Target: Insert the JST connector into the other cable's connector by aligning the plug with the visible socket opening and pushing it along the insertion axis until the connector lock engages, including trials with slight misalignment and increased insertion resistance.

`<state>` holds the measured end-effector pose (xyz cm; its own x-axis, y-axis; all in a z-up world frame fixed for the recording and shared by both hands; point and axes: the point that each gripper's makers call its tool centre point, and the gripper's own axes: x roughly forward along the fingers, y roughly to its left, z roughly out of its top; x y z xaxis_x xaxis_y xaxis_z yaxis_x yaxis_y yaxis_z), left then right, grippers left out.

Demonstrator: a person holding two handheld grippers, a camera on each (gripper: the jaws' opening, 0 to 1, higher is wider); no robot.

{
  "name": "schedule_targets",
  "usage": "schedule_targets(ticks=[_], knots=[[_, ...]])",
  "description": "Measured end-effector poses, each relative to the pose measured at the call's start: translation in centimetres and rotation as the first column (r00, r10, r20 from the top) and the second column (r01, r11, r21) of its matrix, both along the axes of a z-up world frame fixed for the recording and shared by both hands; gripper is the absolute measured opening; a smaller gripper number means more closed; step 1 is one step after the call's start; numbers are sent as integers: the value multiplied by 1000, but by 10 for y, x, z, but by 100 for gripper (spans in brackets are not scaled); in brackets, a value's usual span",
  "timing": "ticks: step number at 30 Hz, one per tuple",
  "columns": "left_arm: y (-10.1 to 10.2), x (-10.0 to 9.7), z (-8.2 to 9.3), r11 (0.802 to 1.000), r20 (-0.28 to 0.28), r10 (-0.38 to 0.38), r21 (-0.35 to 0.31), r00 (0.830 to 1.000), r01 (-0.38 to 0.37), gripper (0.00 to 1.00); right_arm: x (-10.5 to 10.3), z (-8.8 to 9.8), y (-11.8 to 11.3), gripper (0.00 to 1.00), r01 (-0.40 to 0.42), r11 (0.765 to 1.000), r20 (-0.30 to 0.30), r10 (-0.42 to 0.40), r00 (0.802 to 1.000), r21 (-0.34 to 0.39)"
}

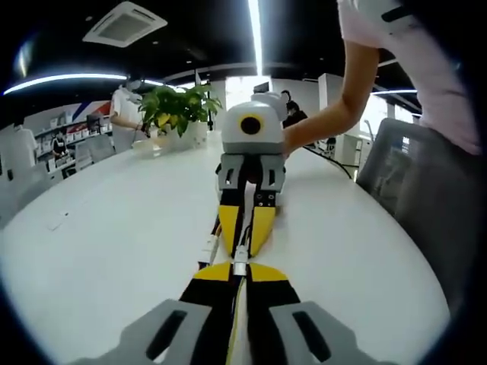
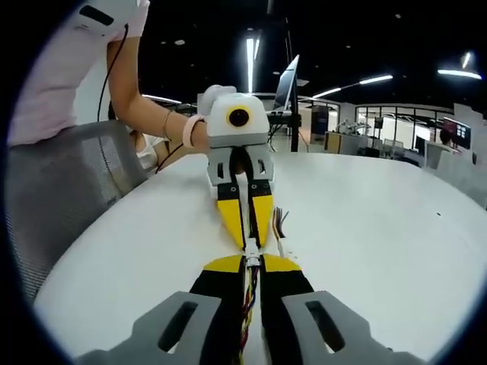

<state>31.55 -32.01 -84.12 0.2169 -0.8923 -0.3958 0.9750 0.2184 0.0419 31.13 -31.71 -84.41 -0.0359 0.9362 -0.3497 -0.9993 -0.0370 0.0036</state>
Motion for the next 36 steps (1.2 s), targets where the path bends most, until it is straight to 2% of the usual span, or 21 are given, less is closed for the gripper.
schedule_targets(ticks=[22, 30, 32, 34, 36], knots=[[1, -1, -1, 999, -19, 26, 27, 999, -25, 0, 0, 1, 0, 6, 29, 999, 0, -29, 1000, -15], [3, 0, 0, 998, -27, 50, 44, 998, -48, 4, -1, 1, -4, 6, 54, 998, -11, -54, 998, -31], [4, -1, -1, 998, -32, 48, 49, 998, -46, 5, 0, 1, -5, 8, 70, 997, -10, -71, 997, -36], [5, -2, 1, 998, -35, 55, 43, 998, -53, 5, 0, 9, -6, 9, 108, 994, -47, -108, 993, 5], [5, -3, 4, 998, -39, 59, 33, 998, -58, 5, 2, 15, -9, 9, 143, 989, -40, -142, 989, 23]])
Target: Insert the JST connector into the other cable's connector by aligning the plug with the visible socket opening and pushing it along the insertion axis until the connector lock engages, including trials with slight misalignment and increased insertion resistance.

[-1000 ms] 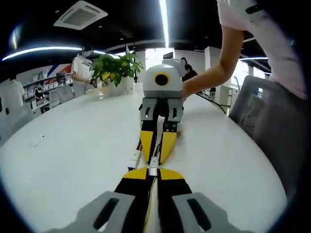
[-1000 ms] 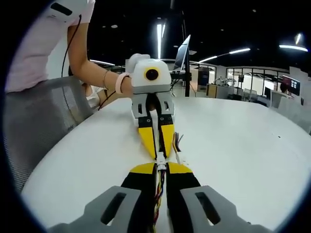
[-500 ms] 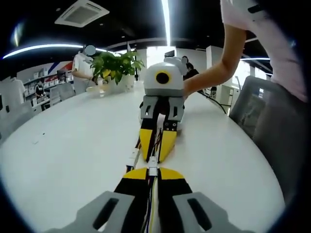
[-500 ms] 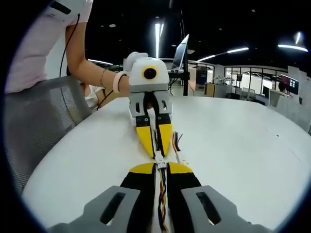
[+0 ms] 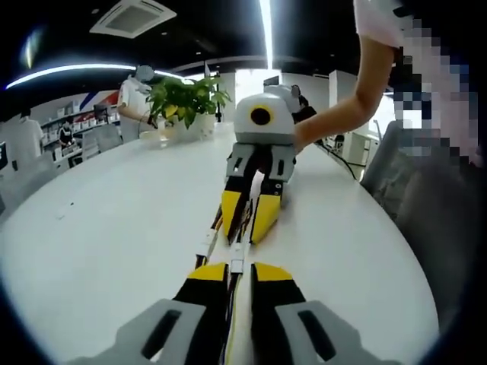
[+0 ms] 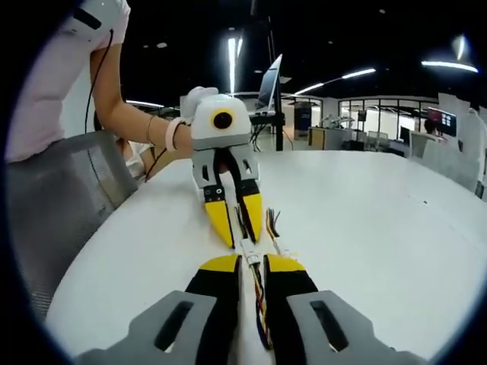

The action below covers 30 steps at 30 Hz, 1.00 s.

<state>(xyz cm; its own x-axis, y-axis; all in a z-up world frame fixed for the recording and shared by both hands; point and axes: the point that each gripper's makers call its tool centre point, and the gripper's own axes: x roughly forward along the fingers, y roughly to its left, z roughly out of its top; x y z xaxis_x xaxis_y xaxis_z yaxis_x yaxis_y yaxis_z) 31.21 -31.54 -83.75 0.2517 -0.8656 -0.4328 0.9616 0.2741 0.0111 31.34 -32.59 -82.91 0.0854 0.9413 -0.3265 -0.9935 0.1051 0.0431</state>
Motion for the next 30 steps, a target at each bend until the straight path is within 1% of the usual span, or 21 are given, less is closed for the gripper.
schedule_targets(ticks=[4, 9, 12, 15, 16, 17, 19, 20, 21, 23, 25, 28, 29, 30], knots=[[4, 0, 10, 1000, 17, 16, -8, 1000, -16, 6, -4, 9, -5, 9, 32, 999, -9, -31, 999, 17], [9, -1, 31, 999, 44, 43, -34, 998, -42, 8, -7, 24, -12, 11, 97, 995, 3, -97, 995, 28], [14, -3, 42, 997, 49, 67, -46, 997, -64, 8, -9, 36, -16, 12, 140, 989, 20, -141, 990, 41], [19, -8, 55, 995, 60, 84, -57, 995, -81, 10, -12, 49, -18, 12, 171, 984, 21, -172, 985, 56], [22, -8, 62, 992, 64, 108, -67, 992, -104, 10, -14, 55, -18, 12, 182, 981, 21, -184, 983, 65], [24, -7, 69, 987, 52, 141, -90, 989, -136, 11, -15, 59, -19, 12, 198, 977, 21, -200, 980, 74], [27, -9, 79, 976, 2, 180, -127, 984, -179, 15, -22, 67, -17, 17, 218, 971, 2, -219, 976, 97], [28, -10, 86, 970, -1, 191, -154, 982, -189, 15, -23, 68, -17, 18, 219, 971, 4, -221, 975, 95], [30, -13, 95, 966, 12, 198, -171, 980, -193, 15, -27, 72, -16, 18, 231, 968, 9, -233, 972, 97], [32, -20, 104, 967, 40, 201, -169, 979, -192, 15, -33, 79, -14, 16, 242, 965, 16, -245, 969, 106], [32, -27, 111, 965, 55, 212, -168, 976, -200, 15, -36, 90, -14, 17, 265, 955, 1, -268, 963, 132], [32, -36, 119, 958, 49, 234, -182, 971, -222, 15, -42, 102, -11, 17, 266, 952, -6, -268, 963, 151], [32, -39, 121, 955, 46, 239, -189, 970, -227, 14, -45, 106, -9, 19, 263, 953, -15, -263, 965, 149], [33, -39, 122, 948, 25, 263, -193, 964, -254, 14, -47, 109, -8, 24, 262, 954, -23, -262, 965, 147]])
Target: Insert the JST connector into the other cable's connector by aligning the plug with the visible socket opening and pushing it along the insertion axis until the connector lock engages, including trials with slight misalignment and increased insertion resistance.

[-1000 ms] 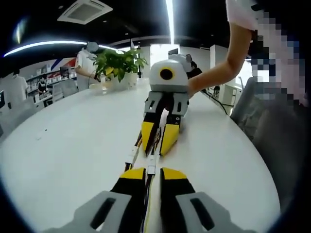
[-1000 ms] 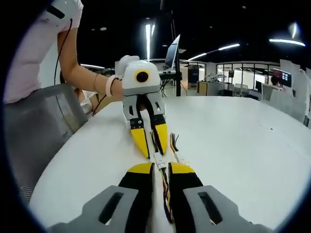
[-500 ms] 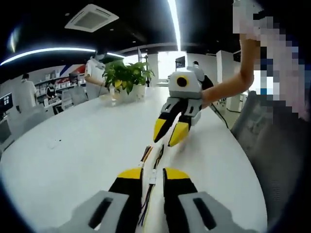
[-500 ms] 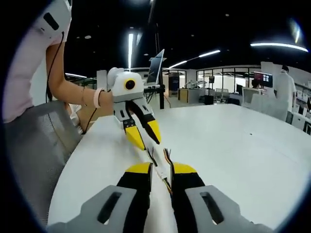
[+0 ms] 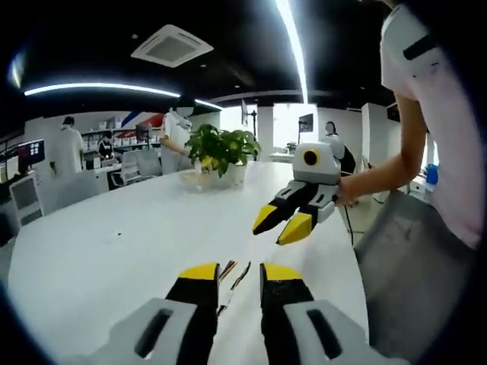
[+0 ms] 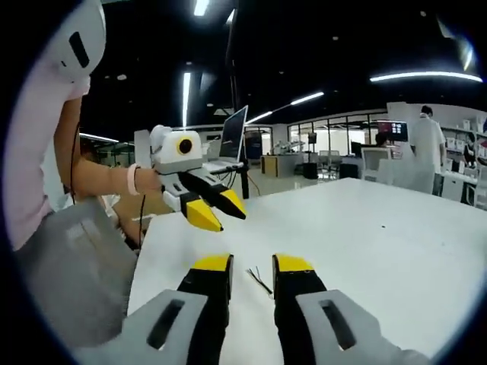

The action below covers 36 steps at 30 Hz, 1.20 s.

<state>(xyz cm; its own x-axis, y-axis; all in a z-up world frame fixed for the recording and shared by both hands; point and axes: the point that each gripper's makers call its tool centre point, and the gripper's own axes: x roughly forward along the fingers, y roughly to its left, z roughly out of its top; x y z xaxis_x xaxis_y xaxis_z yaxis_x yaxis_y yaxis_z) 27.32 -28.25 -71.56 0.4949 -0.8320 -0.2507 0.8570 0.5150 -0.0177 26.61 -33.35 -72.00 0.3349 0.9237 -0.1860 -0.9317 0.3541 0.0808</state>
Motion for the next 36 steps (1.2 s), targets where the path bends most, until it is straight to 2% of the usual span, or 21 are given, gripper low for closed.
schedule_targets(ticks=[1, 4, 7, 9, 11, 12, 15, 16, 18, 22, 26, 29, 32, 36], knots=[[2, 0, -1, 1000, -24, 28, -9, 999, -28, 13, -1, 4, 1, 26, 11, 1000, -5, -11, 1000, 6], [3, -5, 0, 999, -25, 44, -6, 999, -44, 12, -6, 17, 2, 24, 36, 998, -25, -35, 999, 55], [3, -10, 8, 995, -51, 69, -62, 996, -73, 12, -12, 23, 2, 27, 53, 997, -40, -51, 998, 63], [5, -13, 12, 993, -46, 86, -75, 995, -89, 12, -17, 28, 0, 32, 70, 994, -68, -64, 996, 83], [7, -15, 14, 989, -59, 109, -89, 992, -114, 13, -20, 32, 0, 32, 74, 991, -94, -63, 994, 114], [8, -17, 15, 987, -68, 115, -101, 991, -122, 14, -22, 33, -2, 31, 74, 992, -90, -65, 994, 107], [9, -21, 16, 986, -76, 127, -101, 989, -134, 14, -26, 36, -5, 32, 85, 991, -91, -76, 993, 101], [10, -23, 15, 985, -91, 137, -98, 986, -145, 14, -26, 37, -6, 31, 87, 991, -96, -77, 992, 106], [12, -26, 19, 981, -86, 156, -100, 984, -165, 13, -28, 40, -9, 30, 98, 987, -119, -83, 989, 128], [19, -29, 28, 971, -74, 205, -111, 976, -212, 14, -31, 41, -16, 29, 121, 987, -120, -108, 987, 108], [24, -35, 32, 946, -158, 238, -186, 958, -266, 14, -37, 41, -24, 29, 149, 984, -129, -136, 982, 97], [27, -41, 27, 948, -157, 254, -157, 955, -278, 15, -42, 38, -29, 29, 168, 982, -139, -155, 978, 84], [28, -51, 20, 950, -163, 264, -124, 951, -285, 18, -48, 28, -35, 29, 191, 981, -148, -184, 972, 36], [25, -60, 15, 953, -153, 266, -108, 952, -284, 25, -54, 11, -47, 30, 248, 968, -202, -248, 947, -28]])
